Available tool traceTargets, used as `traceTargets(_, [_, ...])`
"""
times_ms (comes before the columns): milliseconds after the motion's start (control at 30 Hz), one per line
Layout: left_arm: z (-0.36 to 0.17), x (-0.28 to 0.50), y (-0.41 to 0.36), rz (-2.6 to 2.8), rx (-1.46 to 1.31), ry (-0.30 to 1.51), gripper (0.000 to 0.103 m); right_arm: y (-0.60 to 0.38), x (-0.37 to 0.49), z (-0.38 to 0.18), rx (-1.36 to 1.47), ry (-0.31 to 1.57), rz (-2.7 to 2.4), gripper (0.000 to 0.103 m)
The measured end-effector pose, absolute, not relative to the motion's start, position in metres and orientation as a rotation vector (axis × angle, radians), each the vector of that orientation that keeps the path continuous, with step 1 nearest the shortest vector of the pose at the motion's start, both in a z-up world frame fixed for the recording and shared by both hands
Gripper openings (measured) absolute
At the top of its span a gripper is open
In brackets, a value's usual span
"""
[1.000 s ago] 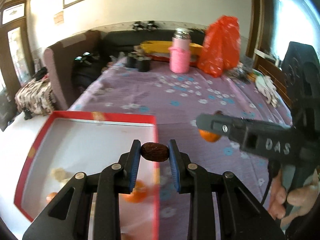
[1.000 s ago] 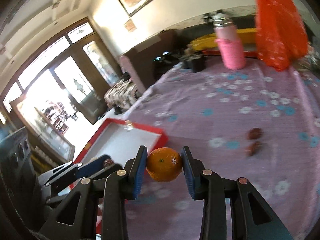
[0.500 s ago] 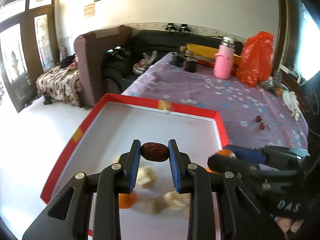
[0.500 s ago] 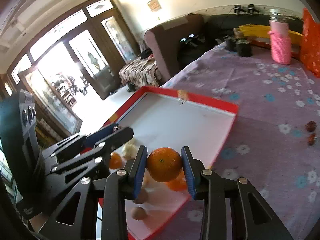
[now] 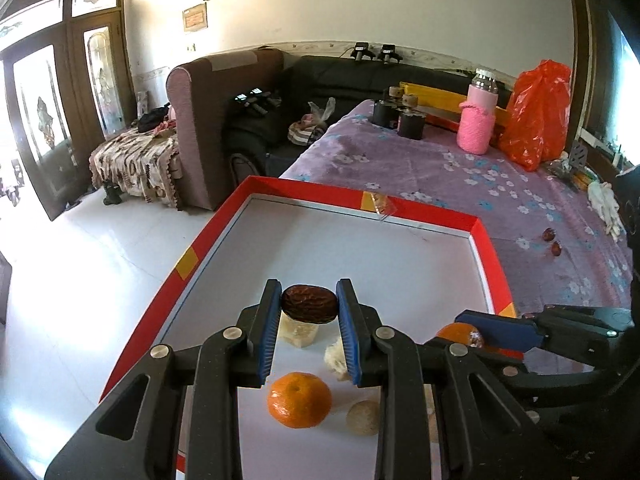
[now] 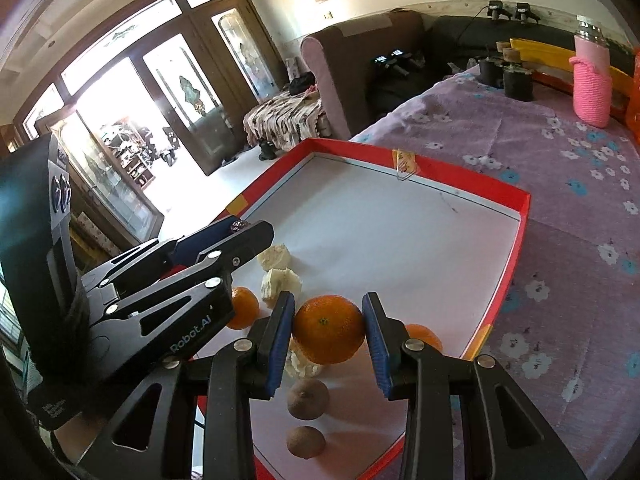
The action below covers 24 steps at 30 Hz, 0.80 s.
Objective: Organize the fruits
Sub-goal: 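Carry the date in the left tool into the tray and release while the right tool drops its mandarin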
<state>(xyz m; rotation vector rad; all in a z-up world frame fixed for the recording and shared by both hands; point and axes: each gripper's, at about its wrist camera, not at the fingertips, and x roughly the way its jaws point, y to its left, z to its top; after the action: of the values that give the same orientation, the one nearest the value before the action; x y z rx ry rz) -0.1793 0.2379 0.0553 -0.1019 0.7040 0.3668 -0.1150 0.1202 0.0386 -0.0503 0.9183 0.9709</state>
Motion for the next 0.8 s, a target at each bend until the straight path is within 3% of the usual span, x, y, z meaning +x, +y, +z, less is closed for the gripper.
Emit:
traceTargets(233, [0.057, -0.180, 0.239, 0.440, -0.049, 0.695, 0.027, 0.120, -0.110, 0.041, -0.026, 0.922, 0.974, 0.038])
traceTargets(533, [0.077, -0.191, 0.244, 0.506, -0.022, 0.612, 0.063, 0.104, -0.105, 0.059, 0.001, 0.860, 0.942, 0.039])
traceTargets(800, [0.091, -0.193, 0.243, 0.516, -0.013, 0.575, 0.065, 0.090, -0.097, 0.068, 0.031, 0.839, 0.921, 0.039])
